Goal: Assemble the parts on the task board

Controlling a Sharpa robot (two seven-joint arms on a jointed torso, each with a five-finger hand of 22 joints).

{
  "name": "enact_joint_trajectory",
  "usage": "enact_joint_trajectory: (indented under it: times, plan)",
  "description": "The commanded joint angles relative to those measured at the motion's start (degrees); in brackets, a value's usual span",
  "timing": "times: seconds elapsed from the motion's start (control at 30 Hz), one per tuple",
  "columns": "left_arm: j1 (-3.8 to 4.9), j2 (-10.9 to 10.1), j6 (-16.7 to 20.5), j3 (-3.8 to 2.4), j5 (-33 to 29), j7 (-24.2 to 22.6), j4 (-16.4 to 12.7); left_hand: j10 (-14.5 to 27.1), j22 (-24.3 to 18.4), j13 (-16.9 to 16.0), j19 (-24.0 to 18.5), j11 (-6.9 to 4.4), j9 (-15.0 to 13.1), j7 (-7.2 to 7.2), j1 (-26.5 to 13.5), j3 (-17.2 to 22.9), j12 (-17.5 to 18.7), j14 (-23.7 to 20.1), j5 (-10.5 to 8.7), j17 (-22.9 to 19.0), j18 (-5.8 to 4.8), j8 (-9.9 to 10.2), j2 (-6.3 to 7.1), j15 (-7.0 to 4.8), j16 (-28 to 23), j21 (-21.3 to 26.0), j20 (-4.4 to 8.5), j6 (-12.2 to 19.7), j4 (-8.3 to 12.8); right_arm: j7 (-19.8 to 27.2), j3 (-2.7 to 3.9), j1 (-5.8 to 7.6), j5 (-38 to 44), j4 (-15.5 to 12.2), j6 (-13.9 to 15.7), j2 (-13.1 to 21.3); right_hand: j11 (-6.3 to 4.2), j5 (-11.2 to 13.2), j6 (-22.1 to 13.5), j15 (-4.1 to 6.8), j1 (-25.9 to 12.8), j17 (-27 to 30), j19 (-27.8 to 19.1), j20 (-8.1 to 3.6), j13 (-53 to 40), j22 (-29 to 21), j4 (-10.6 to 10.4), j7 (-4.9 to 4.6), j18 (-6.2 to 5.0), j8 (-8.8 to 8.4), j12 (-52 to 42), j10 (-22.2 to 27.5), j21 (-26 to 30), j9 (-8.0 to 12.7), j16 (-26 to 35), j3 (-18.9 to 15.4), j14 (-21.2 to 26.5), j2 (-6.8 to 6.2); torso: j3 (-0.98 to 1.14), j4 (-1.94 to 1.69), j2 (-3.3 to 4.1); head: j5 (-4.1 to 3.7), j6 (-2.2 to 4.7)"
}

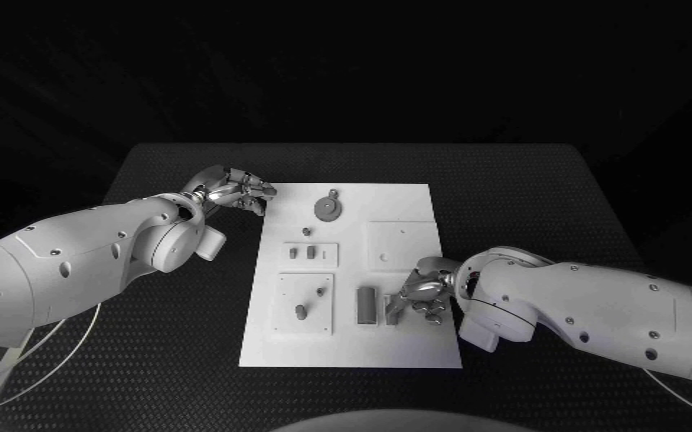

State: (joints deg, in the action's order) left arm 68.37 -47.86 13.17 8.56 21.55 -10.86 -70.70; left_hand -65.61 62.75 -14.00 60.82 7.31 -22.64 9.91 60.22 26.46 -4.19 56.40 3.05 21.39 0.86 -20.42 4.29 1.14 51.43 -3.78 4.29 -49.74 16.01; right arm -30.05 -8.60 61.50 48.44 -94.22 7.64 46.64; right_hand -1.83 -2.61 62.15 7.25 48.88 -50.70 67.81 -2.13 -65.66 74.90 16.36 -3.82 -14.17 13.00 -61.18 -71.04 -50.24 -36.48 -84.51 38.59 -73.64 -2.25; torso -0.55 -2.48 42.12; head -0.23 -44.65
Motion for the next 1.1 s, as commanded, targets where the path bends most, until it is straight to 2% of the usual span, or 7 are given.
enact_joint_trajectory:
  times: [0.03, 0.37, 0.6, 1.1]
  plan:
    - [0.03, 0.13, -0.74, -0.02, 0.16, -0.32, -0.07, 0.36, -0.03, 0.09, -0.41, 0.14, 0.06, 0.12, -0.41, 0.23, 0.18, -0.01, -0.07, 0.09, -0.06, -0.10, 0.15, 0.43, -0.19, -0.20, -0.18, 0.43, 0.09, 1.32, -0.04, -0.15, -0.72, -0.42, -1.05, -0.38, 0.13, -0.21, -0.60, 0.35, -0.97, 0.13, 0.02, -0.12, 0.07, 0.53, -0.59, -0.84, -0.83, -0.23, 0.12, -0.10, 0.30, 0.20, 0.26, 0.04, 0.12, -0.72, -0.01, -0.01, 0.01, -0.01, 0.00]
    - [0.03, 0.15, -0.73, -0.02, 0.17, -0.29, -0.07, 0.38, -0.03, 0.09, -0.41, 0.15, 0.07, 0.13, -0.41, 0.24, 0.18, -0.01, -0.07, 0.11, -0.05, -0.10, 0.16, 0.43, -0.20, -0.20, -0.18, 0.45, 0.09, 1.51, -0.04, -0.15, -0.73, -0.46, -1.42, -0.39, 0.52, -0.20, -1.84, 0.05, -2.27, 1.19, 0.11, -0.26, -0.01, 0.37, -3.90, -1.24, -0.83, -0.83, 0.20, 0.69, 0.83, 0.61, 0.64, 1.15, 0.87, -6.06, -0.02, -0.01, 0.01, 0.02, -0.07]
    - [0.03, 0.14, -0.72, -0.02, 0.17, -0.29, -0.09, 0.39, -0.03, 0.09, -0.42, 0.15, 0.07, 0.13, -0.41, 0.23, 0.18, -0.01, -0.07, 0.12, -0.05, -0.09, 0.18, 0.43, -0.21, -0.20, -0.18, 0.46, 0.10, 1.62, -0.04, -0.15, -0.73, -0.37, -1.48, -0.39, 0.72, -0.21, -2.41, -0.14, -2.19, 1.24, 0.16, -0.25, -0.10, 0.44, -6.43, -1.46, -0.83, -0.99, 0.11, 1.06, 0.97, 0.70, 0.68, 1.96, 1.06, -8.25, -0.03, 0.01, -0.01, 0.03, -0.07]
    - [0.03, 0.10, -0.69, -0.01, 0.17, -0.29, -0.12, 0.45, -0.03, 0.10, -0.43, 0.16, 0.09, 0.15, -0.39, 0.24, 0.19, -0.01, -0.07, 0.15, -0.04, -0.08, 0.21, 0.44, -0.23, -0.20, -0.18, 0.51, 0.13, 2.03, -0.04, -0.15, -0.03, -0.36, -0.53, -0.24, 0.75, -0.21, -2.55, -0.18, -1.31, 1.18, 0.08, -0.29, -0.17, 0.58, -6.58, -1.50, -0.83, -0.92, 0.00, 1.25, 0.97, 0.65, 0.63, 2.14, 1.14, -7.80, -0.03, 0.02, 0.00, 0.05, -0.04]
